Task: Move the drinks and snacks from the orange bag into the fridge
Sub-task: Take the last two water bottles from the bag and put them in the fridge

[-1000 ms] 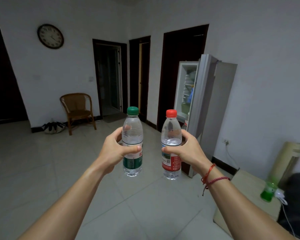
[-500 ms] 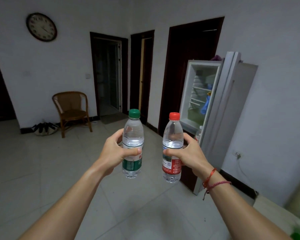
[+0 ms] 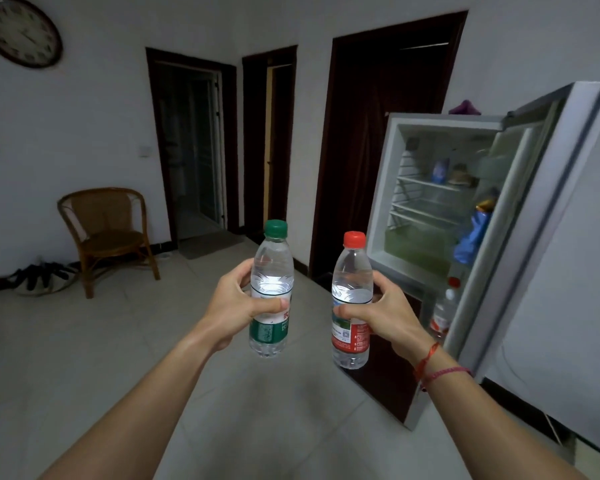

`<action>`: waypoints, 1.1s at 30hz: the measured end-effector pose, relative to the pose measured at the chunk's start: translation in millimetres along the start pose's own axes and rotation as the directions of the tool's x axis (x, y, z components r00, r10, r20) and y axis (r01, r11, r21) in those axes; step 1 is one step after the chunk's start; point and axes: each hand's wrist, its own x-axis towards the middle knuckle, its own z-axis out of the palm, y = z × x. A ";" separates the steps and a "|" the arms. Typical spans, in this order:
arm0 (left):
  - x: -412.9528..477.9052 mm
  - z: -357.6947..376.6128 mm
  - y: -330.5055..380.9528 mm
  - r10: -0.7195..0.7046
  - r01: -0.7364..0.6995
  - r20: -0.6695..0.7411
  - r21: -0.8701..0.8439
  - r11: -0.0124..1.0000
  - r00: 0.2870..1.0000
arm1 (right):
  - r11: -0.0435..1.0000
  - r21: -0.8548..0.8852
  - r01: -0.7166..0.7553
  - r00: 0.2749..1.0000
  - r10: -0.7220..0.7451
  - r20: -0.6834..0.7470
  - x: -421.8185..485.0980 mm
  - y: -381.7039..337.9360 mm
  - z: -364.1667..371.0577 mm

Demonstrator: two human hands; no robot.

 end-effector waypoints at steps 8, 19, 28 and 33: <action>138.9 -18.9 -36.0 -0.019 0.020 0.056 -0.026 0.999 0.998 | 1.000 0.003 -0.010 0.999 0.010 -0.046 134.3 7.9 25.6; 311.3 -16.2 -107.8 -0.077 0.077 0.086 0.006 0.997 0.993 | 0.999 0.038 0.004 0.999 -0.003 -0.042 314.7 50.4 37.9; 488.3 5.7 -153.5 -0.102 0.097 0.110 0.057 0.994 0.989 | 1.000 -0.001 -0.002 0.998 0.002 -0.064 498.0 89.6 21.4; 562.6 14.1 -172.0 -0.085 0.080 0.108 0.052 0.995 0.991 | 1.000 -0.013 -0.022 0.998 0.021 -0.065 569.0 100.3 13.4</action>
